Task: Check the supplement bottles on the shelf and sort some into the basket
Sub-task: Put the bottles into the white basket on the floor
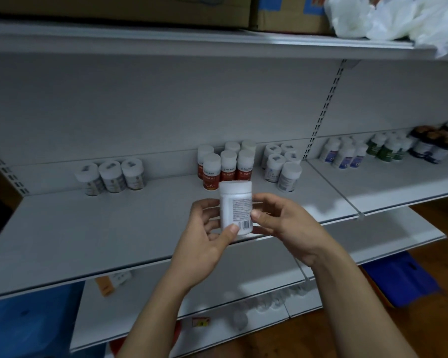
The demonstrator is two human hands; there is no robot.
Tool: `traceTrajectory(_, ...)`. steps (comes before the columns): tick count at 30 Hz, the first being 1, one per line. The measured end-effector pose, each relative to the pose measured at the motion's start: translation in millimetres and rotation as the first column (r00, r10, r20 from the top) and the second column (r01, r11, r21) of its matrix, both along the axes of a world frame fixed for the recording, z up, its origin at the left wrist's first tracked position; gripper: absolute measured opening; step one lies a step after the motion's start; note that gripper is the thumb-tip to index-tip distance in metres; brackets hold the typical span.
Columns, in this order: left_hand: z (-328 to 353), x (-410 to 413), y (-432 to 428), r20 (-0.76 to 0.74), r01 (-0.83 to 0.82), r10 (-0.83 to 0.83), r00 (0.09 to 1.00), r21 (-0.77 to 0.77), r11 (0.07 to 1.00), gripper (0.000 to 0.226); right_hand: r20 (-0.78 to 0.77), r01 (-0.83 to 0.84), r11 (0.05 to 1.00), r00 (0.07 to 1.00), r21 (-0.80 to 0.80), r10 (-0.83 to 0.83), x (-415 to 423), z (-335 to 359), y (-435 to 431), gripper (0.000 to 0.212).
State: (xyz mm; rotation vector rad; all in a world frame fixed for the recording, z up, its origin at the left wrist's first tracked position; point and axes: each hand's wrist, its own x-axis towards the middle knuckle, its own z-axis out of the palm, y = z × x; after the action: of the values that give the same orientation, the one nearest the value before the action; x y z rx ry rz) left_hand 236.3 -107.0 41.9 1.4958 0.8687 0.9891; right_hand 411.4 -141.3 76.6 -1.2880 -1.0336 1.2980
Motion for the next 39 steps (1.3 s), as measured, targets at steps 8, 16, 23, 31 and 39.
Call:
traceTrajectory(8, 2, -5, -1, -0.203, -0.013, 0.044, 0.978, 0.152, 0.988, 0.064, 0.157, -0.064, 0.996, 0.986, 0.066, 0.053, 1, 4, -8, 0.059)
traceTrajectory(16, 10, 0, -2, -0.02, -0.033, 0.037, 0.999, 0.154, 0.988, 0.061, 0.216, -0.04, 0.988, 0.976, 0.147, 0.007, 6, 24, -11, 0.037)
traceTrajectory(23, 7, 3, -2, -0.013, 0.066, -0.066, 0.998, 0.092, 0.994, 0.059, 0.145, 0.072, 0.996, 0.986, 0.054, -0.08, 5, 15, -9, 0.021)
traceTrajectory(31, 5, 9, 4, -0.118, 0.024, -0.016, 0.993, 0.063, 0.998, 0.067, 0.184, 0.106, 0.994, 0.977, 0.024, -0.109, 7, 11, -8, 0.022)
traceTrajectory(39, 4, 12, 16, -0.134, 0.082, -0.081, 0.988, 0.002, 0.997, 0.058, 0.242, 0.131, 0.991, 0.961, 0.035, -0.135, 10, 8, -8, 0.02)
